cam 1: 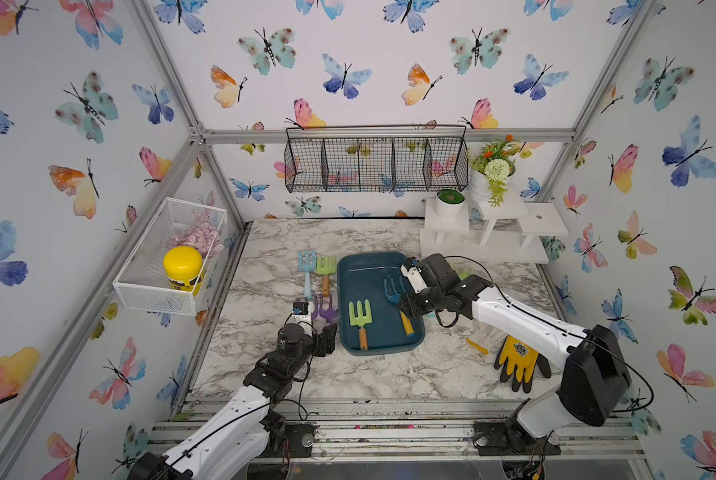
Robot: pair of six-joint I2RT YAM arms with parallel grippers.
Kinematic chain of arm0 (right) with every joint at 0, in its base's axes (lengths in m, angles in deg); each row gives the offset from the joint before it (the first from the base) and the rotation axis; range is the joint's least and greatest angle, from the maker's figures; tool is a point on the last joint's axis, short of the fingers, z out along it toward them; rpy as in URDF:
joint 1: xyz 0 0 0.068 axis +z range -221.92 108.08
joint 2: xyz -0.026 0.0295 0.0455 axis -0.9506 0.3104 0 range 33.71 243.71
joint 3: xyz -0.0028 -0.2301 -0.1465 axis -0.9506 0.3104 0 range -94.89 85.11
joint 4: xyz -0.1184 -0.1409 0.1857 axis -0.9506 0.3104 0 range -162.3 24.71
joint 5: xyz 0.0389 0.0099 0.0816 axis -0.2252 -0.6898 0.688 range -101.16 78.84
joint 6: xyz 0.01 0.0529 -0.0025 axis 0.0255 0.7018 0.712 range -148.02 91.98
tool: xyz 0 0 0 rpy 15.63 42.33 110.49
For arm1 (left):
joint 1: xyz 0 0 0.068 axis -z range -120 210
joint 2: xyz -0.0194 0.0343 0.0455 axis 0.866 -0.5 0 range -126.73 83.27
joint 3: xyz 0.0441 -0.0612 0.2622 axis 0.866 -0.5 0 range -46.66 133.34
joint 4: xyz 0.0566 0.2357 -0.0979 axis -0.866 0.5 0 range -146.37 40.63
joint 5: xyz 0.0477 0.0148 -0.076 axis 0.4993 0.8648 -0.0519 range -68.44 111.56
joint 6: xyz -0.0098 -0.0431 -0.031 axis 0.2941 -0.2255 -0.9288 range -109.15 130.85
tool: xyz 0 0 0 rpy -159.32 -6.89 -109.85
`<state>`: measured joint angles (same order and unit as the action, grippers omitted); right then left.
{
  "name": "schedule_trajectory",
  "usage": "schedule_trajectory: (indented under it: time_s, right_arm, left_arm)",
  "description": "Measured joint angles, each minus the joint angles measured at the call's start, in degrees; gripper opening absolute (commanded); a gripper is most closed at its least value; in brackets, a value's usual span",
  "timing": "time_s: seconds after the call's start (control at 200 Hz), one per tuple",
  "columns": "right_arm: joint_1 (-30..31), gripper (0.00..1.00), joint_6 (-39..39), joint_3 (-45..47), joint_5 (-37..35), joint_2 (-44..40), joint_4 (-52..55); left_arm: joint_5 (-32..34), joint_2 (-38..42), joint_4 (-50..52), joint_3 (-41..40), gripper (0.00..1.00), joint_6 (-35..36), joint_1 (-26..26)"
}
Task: Take the hand rake out of the storage box
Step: Pick up the rake from the storage box.
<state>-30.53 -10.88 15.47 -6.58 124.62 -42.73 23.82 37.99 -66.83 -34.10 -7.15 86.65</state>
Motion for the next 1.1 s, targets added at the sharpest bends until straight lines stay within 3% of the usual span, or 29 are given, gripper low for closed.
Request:
schedule_trajectory:
  time_s: [0.265, 1.101]
  right_arm:
    - [1.1, 0.49, 1.5, -5.2, -5.0, 10.5, 0.7]
    - [2.6, 0.46, 1.9, -15.9, -13.8, 26.0, 9.0]
  left_arm:
    - [0.0, 0.3, 0.0, 0.0, 0.81, 0.0, 0.0]
    - [0.0, 0.3, 0.0, 0.0, 0.81, 0.0, 0.0]
